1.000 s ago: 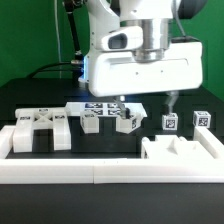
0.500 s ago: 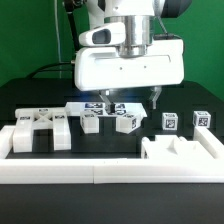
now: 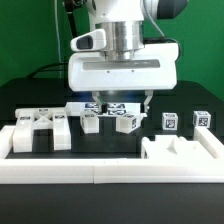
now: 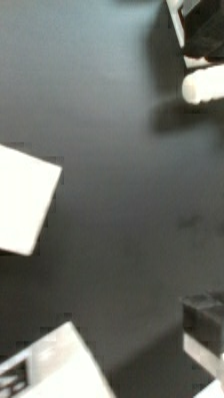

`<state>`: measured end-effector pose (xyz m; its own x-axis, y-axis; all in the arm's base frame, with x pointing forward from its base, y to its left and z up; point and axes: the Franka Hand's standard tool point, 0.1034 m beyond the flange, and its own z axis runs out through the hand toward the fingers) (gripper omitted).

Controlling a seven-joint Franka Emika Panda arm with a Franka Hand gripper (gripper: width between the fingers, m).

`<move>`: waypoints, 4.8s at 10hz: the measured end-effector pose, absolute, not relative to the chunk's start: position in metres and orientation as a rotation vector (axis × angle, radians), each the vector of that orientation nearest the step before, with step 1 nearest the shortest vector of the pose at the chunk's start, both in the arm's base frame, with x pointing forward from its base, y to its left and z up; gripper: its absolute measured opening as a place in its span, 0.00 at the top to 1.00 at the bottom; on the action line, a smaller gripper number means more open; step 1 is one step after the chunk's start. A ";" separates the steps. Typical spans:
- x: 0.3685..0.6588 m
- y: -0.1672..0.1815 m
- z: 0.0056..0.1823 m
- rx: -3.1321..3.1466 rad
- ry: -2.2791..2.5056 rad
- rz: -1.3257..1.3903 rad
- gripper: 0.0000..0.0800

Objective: Assemble chair

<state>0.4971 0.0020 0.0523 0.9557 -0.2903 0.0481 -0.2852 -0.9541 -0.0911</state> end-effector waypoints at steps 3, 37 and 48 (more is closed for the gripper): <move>0.497 0.005 0.052 -2.965 0.691 -0.080 0.19; 0.440 0.015 0.007 -2.584 0.618 1.162 0.64; 0.493 0.025 0.058 -2.634 0.507 1.015 0.64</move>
Offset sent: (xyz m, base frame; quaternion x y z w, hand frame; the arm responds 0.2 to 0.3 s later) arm 0.0000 0.0000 0.0000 0.0000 0.0000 0.1938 0.9810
